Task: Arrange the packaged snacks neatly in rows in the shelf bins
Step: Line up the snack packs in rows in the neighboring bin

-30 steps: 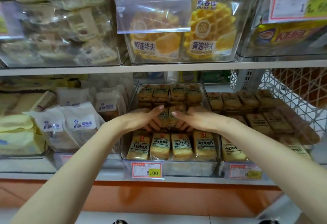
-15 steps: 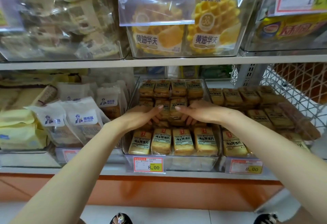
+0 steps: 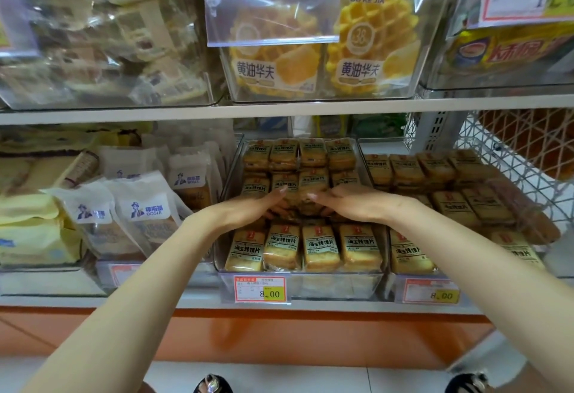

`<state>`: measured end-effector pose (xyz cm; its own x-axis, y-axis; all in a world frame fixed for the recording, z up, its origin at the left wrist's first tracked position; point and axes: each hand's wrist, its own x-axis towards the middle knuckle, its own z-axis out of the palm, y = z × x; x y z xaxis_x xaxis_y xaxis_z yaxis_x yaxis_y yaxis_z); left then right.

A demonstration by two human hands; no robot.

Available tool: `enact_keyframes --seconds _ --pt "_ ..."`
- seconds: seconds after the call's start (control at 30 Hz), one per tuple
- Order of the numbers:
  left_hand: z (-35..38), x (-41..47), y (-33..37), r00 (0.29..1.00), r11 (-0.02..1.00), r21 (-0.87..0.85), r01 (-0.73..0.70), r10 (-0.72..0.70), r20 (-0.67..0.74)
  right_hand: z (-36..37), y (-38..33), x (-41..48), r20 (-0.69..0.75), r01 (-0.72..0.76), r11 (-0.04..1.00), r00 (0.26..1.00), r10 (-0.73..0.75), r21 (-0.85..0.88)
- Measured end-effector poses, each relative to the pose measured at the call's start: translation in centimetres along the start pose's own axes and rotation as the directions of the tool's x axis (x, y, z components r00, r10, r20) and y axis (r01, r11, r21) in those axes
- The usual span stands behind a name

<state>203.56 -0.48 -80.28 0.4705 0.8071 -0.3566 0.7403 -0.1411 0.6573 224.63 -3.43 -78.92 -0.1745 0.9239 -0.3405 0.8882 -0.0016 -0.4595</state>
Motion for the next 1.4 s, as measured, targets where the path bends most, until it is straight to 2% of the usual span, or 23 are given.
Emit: enact_keyframes --seconds 0.07,0.17,0.23,0.33,0.43,0.57,0.67,0.8,0.97,1.17,1.3,1.4 --pt "0.1 -0.2 0.0 1.000 0.999 -0.031 -0.018 0.018 -0.024 -0.1 0.2 0.0 0.052 0.002 0.999 0.999 -0.005 0.045" --pt "-0.4 -0.7 0.3 0.990 0.994 -0.089 -0.065 0.053 -0.134 0.0 -0.1 -0.4 0.091 0.034 0.995 0.995 -0.042 0.094" --pt "-0.9 -1.1 0.4 0.985 0.999 -0.031 -0.013 0.008 -0.170 0.3 -0.5 -0.6 0.079 0.072 0.996 0.994 -0.076 0.059" --pt "-1.2 -1.5 0.4 0.991 0.985 0.154 0.076 -0.058 -0.118 0.6 -1.0 -0.6 0.086 0.102 0.995 0.991 -0.102 0.002" --pt "-0.9 -1.2 0.7 0.991 0.955 0.266 0.132 -0.118 -0.067 0.5 -0.8 -0.3 0.094 0.087 0.994 0.991 -0.094 0.068" --pt "-0.6 -0.2 0.5 0.984 0.944 0.280 0.177 -0.175 -0.031 0.2 0.1 -0.3 0.075 0.098 0.984 0.991 -0.110 0.146" --pt "-0.4 -0.1 0.8 0.982 0.957 0.223 0.185 -0.171 -0.081 0.0 0.8 -0.6 0.023 0.132 0.977 0.990 -0.138 0.168" --pt "-0.2 -0.3 1.4 0.983 0.956 0.242 0.166 -0.141 -0.116 -0.2 1.3 -1.0 -0.050 0.146 0.980 0.989 -0.140 0.133" --pt "0.0 -0.6 1.5 0.989 0.961 0.233 0.148 -0.140 -0.048 -0.4 1.6 -1.4 -0.109 0.160 0.976 0.983 -0.145 0.146" --pt "0.3 -0.8 1.1 0.987 0.983 0.098 0.156 -0.159 0.015 0.2 0.4 -1.2 0.053 0.089 0.994 0.995 -0.086 -0.069" --pt "0.4 -0.6 0.9 0.989 0.989 0.043 0.144 -0.145 0.038 0.3 -0.1 -0.6 0.188 0.067 0.998 0.980 -0.061 -0.022" --pt "0.0 -0.3 0.6 0.982 0.982 0.052 0.180 -0.182 0.044 0.2 -0.2 -0.1 0.224 0.021 1.000 0.974 -0.026 0.023"
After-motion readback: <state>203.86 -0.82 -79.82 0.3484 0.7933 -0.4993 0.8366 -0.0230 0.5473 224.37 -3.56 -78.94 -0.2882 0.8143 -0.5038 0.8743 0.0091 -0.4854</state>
